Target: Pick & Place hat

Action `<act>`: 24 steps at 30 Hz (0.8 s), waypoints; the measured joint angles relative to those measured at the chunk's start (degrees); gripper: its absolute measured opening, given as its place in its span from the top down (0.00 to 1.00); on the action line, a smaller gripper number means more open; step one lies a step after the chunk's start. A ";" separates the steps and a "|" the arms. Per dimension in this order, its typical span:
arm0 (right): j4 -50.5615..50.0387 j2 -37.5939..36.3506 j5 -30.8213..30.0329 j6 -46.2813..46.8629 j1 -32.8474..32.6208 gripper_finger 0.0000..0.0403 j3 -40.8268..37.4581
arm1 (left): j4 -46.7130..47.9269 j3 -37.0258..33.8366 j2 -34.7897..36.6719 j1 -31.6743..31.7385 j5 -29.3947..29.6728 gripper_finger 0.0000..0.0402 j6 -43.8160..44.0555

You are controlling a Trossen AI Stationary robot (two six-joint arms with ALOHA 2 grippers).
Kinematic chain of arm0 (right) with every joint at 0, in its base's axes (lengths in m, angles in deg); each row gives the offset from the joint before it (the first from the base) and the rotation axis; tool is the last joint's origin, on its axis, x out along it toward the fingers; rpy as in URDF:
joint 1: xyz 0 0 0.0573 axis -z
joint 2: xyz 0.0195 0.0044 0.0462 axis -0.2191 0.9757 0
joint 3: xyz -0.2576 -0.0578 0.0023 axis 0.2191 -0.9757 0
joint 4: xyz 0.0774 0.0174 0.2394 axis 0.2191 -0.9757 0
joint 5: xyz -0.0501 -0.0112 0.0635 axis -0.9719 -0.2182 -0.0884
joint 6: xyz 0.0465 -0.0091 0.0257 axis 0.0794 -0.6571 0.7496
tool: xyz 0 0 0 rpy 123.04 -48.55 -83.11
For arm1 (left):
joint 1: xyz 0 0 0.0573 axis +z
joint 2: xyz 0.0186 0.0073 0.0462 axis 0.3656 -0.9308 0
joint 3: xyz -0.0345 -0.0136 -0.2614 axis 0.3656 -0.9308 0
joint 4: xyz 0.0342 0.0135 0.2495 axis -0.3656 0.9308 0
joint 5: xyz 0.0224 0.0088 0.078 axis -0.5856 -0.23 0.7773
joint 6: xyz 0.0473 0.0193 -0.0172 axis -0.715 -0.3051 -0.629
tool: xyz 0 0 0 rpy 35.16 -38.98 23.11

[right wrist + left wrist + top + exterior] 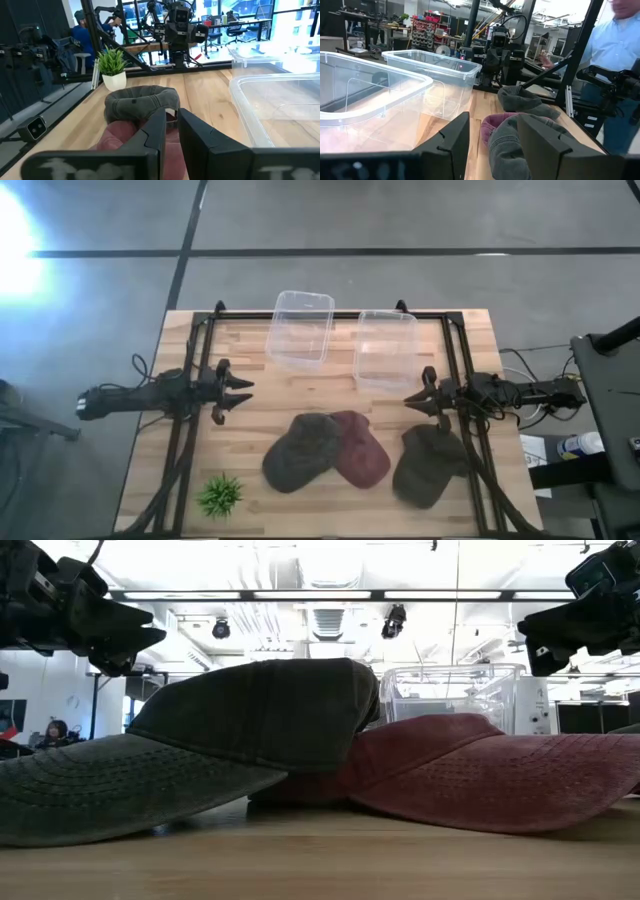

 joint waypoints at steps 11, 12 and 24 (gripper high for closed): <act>0.01 0.00 -0.01 -0.02 0.00 0.88 -0.01 | 0.01 0.00 0.00 0.00 0.01 0.60 -0.01; 0.01 0.00 -0.01 -0.02 0.00 0.88 0.01 | 0.01 0.00 0.00 0.00 -0.01 0.60 0.01; 0.73 0.01 0.00 -6.61 0.03 0.88 -0.01 | 0.00 0.00 0.00 0.02 0.01 0.60 0.00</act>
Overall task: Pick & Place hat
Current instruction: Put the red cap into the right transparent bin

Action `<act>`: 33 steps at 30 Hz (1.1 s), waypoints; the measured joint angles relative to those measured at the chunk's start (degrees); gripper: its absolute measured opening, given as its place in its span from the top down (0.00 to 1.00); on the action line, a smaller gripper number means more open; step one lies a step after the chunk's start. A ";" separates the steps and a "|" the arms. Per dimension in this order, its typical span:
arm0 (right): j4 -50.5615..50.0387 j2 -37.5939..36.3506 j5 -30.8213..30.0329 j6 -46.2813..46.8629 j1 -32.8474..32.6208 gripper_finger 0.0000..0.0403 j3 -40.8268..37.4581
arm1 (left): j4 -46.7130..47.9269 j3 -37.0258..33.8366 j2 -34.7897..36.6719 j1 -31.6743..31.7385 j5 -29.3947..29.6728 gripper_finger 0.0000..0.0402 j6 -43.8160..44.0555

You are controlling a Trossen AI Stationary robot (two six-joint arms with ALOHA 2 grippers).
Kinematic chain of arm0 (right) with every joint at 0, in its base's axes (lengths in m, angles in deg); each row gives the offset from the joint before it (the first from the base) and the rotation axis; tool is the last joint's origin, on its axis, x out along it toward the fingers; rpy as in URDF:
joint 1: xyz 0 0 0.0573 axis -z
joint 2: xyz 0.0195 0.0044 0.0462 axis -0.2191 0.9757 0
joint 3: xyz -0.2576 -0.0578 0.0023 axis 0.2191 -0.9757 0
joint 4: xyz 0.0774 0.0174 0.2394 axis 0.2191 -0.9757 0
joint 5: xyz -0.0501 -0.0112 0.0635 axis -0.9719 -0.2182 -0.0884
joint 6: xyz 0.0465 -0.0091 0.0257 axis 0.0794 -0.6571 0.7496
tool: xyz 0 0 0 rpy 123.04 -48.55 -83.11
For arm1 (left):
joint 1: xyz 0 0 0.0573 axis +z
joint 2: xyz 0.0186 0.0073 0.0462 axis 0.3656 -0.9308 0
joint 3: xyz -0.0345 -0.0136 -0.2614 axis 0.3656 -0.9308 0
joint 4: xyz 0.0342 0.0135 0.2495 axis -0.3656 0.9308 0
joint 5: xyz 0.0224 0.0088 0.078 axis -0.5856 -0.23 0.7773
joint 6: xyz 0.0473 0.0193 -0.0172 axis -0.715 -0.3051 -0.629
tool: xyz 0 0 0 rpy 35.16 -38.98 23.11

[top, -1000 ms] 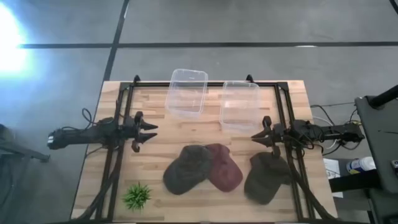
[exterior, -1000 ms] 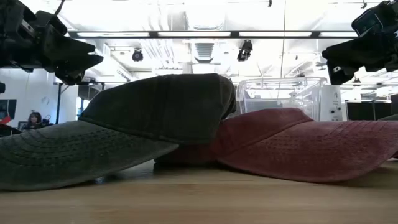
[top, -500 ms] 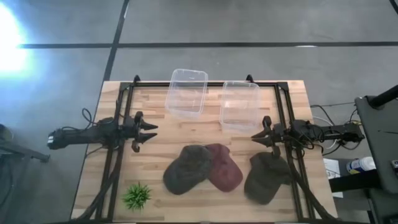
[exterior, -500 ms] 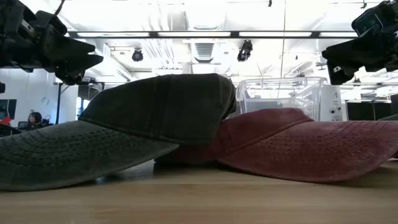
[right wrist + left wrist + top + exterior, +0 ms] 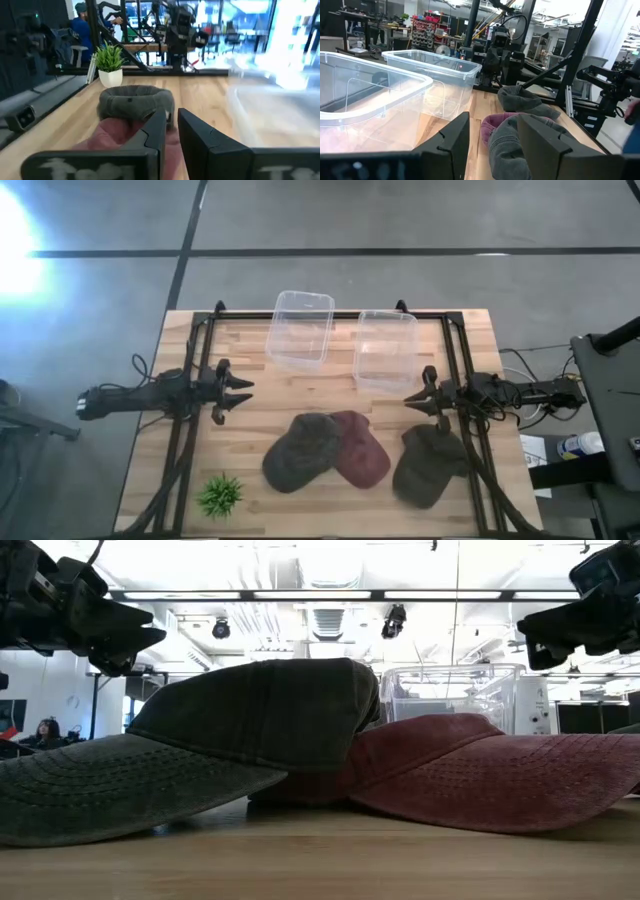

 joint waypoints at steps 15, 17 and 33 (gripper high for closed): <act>9.50 0.73 -9.01 58.22 0.00 0.88 -0.01 | -0.01 0.00 0.00 -0.02 0.00 0.60 0.01; 12.15 1.13 -8.91 63.32 -0.28 0.88 -0.01 | -0.01 0.00 0.00 0.00 0.00 0.60 -0.01; 31.84 28.49 -23.96 68.31 -8.53 0.88 10.52 | -0.01 0.00 0.00 -0.02 0.00 0.60 0.01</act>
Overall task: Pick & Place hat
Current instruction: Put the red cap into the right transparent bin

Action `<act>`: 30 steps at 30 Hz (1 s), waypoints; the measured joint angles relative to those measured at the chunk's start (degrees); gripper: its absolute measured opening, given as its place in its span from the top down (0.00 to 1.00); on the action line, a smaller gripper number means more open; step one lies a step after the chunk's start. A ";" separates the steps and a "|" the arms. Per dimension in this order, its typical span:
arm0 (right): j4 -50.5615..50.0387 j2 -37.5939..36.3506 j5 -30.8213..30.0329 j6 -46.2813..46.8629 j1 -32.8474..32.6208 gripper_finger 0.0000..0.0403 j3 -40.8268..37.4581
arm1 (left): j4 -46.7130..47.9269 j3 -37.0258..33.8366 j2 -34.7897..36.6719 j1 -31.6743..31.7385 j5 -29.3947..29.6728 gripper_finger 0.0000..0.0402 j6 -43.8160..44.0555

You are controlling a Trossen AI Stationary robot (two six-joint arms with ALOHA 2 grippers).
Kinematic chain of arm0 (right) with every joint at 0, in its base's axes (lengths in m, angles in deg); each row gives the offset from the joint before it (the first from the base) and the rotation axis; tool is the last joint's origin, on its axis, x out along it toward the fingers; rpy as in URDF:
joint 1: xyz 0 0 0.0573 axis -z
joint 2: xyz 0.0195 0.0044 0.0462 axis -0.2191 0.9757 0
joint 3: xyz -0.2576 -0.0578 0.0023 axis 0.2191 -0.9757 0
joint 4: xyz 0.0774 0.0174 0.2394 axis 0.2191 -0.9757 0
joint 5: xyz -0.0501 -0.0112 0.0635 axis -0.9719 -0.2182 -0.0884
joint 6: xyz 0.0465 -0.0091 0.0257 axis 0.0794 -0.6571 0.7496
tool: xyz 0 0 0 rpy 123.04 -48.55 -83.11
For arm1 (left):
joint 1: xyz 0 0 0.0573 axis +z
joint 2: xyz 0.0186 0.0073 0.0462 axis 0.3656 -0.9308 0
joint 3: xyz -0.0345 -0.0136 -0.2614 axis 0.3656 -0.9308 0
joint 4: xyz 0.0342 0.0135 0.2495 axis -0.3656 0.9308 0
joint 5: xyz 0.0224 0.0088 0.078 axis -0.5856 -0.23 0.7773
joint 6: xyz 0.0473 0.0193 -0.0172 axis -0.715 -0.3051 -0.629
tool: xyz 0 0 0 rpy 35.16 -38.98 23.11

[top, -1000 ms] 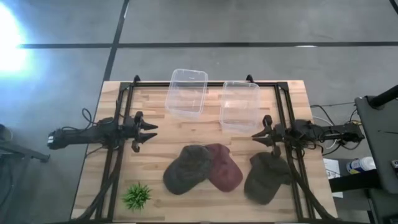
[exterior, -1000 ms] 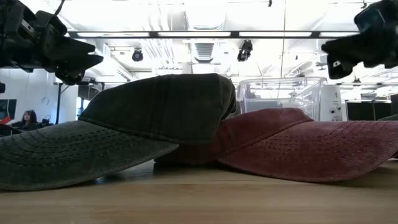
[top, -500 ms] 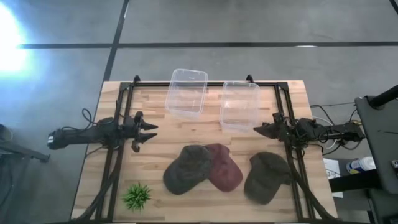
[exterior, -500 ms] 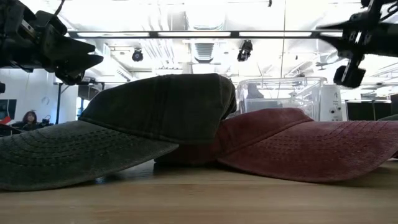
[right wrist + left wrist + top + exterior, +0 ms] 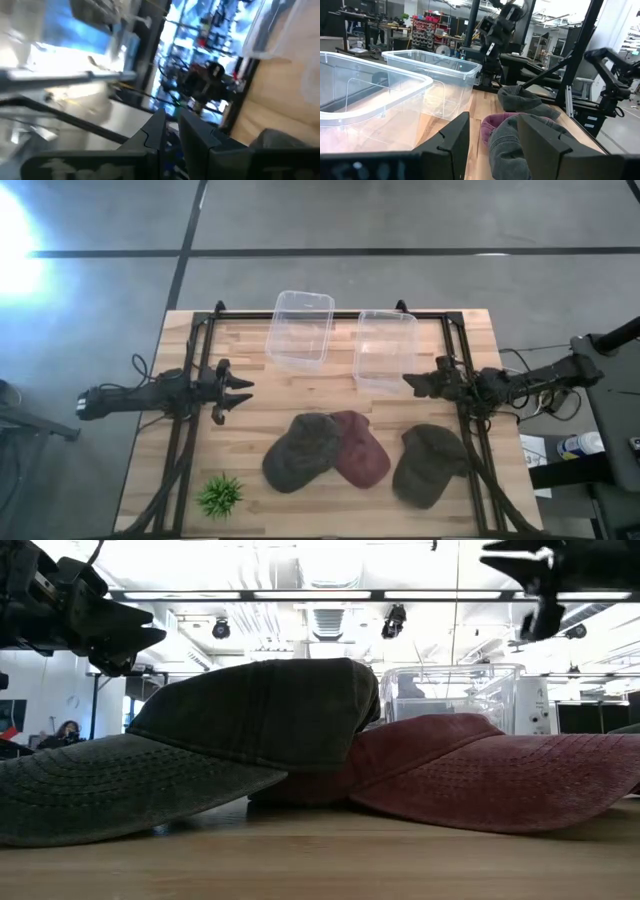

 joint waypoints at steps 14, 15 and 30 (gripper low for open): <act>-28.47 38.64 13.69 27.48 -16.46 0.88 27.95 | 0.00 0.00 0.00 0.01 0.00 0.60 0.00; -28.60 40.92 13.79 30.29 -18.28 0.88 28.73 | 0.00 0.01 0.00 0.01 0.00 0.60 -0.01; -29.86 67.74 5.79 58.56 -34.40 0.52 41.40 | 0.02 0.00 0.00 0.02 -0.02 0.60 -0.02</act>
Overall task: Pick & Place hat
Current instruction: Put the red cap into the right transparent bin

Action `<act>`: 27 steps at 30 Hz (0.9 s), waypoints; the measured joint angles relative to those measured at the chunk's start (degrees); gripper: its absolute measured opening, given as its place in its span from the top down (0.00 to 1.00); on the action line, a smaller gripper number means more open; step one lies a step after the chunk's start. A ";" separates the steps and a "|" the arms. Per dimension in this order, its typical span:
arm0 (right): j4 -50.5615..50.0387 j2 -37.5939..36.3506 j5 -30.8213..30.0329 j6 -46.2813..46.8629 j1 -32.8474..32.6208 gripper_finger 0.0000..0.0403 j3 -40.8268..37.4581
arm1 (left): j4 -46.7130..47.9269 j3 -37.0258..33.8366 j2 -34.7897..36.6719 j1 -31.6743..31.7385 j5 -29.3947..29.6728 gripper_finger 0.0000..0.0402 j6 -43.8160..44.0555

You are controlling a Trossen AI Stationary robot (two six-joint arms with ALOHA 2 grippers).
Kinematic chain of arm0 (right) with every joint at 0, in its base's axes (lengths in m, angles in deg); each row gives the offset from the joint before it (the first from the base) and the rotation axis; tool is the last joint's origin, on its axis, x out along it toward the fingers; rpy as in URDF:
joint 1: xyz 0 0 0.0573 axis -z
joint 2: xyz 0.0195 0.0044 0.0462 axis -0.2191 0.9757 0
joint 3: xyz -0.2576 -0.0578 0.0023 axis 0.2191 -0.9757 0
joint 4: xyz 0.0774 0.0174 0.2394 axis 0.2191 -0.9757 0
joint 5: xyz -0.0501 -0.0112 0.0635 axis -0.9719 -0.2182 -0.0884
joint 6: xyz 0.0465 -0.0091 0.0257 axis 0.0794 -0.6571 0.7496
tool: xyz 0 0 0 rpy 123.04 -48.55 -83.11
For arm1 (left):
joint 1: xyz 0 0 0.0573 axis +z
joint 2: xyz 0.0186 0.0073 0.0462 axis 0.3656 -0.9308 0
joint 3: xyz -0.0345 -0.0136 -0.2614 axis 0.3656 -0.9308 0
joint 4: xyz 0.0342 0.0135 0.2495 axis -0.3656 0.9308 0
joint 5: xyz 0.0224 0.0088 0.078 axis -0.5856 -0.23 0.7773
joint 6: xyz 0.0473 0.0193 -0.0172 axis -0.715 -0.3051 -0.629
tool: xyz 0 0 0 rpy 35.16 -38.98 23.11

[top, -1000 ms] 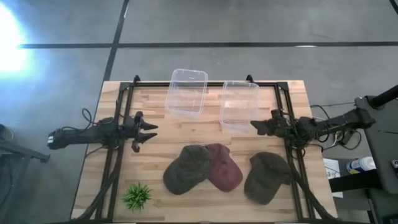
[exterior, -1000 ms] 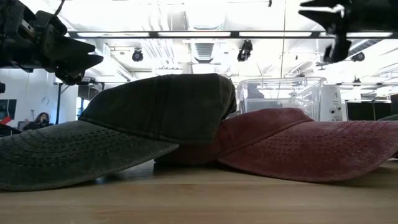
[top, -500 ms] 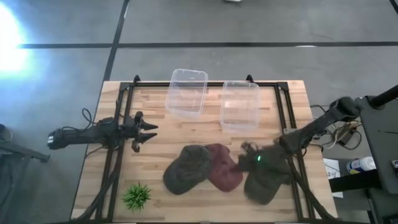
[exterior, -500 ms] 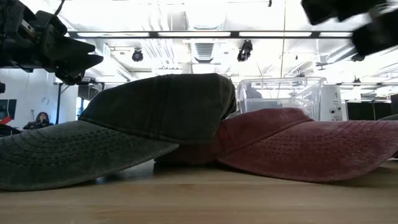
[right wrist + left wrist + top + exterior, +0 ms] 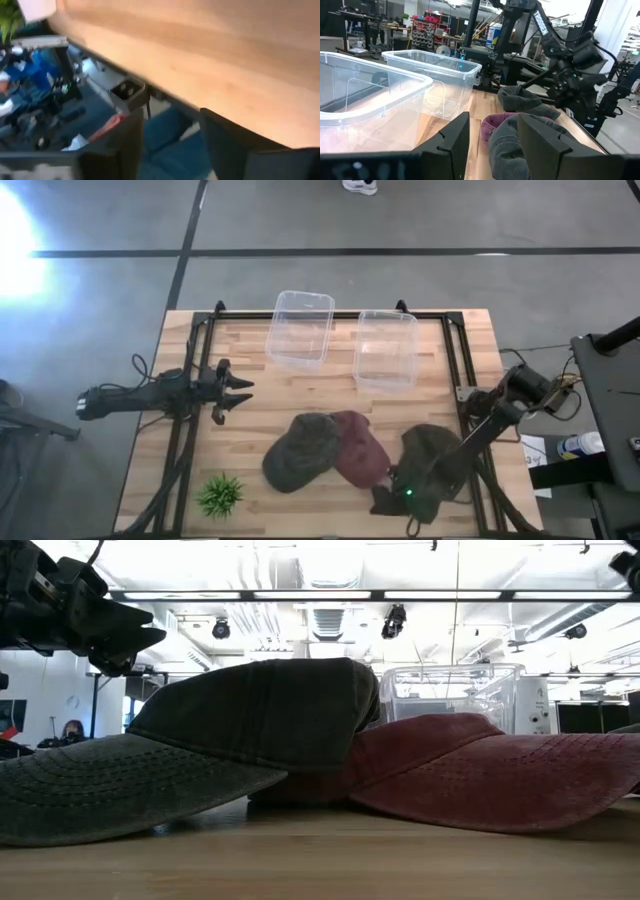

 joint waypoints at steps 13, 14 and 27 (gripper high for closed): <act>-27.87 -0.89 -4.64 1.93 2.82 0.31 5.16 | -0.02 0.02 0.00 -0.02 0.02 0.60 0.01; -27.54 -1.38 -4.63 1.90 3.07 0.31 4.64 | -0.02 0.00 0.00 0.00 0.02 0.60 0.02; -19.90 -0.76 -11.07 1.05 7.54 0.32 -1.25 | -0.02 0.00 0.00 -0.02 0.00 0.60 0.00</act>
